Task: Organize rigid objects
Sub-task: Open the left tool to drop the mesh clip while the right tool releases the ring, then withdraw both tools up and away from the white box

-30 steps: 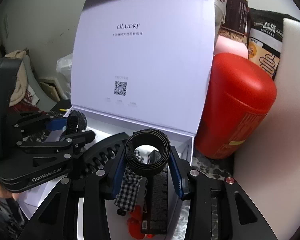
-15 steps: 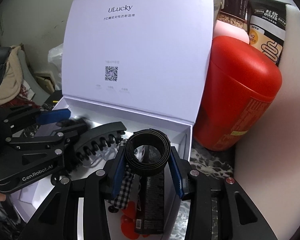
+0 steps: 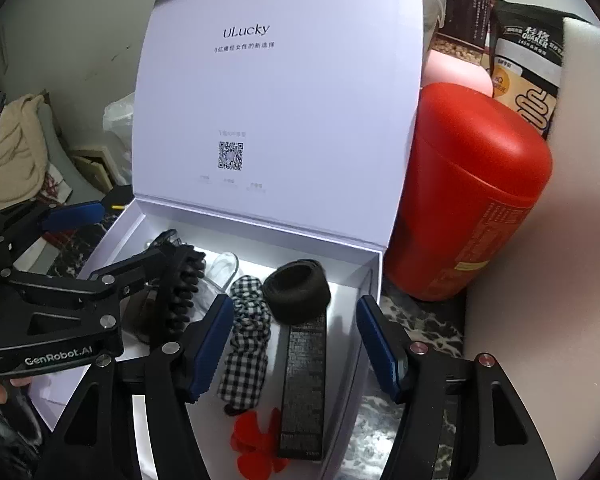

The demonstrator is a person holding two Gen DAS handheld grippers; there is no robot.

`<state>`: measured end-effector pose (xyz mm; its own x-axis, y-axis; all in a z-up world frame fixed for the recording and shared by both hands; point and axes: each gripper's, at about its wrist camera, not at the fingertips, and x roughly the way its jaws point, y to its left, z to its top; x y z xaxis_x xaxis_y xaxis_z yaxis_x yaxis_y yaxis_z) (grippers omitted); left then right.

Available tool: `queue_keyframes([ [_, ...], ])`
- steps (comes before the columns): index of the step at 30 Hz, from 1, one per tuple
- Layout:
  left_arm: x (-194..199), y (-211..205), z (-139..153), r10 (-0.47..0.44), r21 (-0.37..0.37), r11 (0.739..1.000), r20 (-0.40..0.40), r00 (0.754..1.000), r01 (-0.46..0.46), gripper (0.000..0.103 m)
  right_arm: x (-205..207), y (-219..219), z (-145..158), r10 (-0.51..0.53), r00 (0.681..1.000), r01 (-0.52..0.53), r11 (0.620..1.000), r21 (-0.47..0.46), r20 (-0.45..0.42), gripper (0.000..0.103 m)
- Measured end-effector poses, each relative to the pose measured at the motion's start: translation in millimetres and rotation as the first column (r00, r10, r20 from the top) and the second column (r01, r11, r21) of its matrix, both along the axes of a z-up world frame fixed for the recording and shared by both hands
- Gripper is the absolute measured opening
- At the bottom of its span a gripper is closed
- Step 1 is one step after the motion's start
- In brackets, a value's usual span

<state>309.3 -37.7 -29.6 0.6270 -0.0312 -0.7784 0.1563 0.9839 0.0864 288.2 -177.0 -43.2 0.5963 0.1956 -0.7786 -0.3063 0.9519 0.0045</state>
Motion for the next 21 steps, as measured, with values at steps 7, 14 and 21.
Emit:
queue_keyframes([
  [7,-10,4,14,-0.008,-0.021,1.0,0.029,1.0,0.009,0.082,-7,-3,11,-0.012,1.0,0.013,1.0,-0.018,0.025,0.064],
  [14,-29,6,36,-0.008,-0.027,1.0,0.074,0.997,0.01,0.082,-28,-5,37,-0.016,0.997,0.018,1.0,-0.023,0.079,0.064],
  [21,-49,8,65,-0.011,-0.034,0.999,0.131,0.991,0.016,0.082,-49,-7,66,-0.029,0.99,0.031,0.999,-0.017,0.135,0.069],
])
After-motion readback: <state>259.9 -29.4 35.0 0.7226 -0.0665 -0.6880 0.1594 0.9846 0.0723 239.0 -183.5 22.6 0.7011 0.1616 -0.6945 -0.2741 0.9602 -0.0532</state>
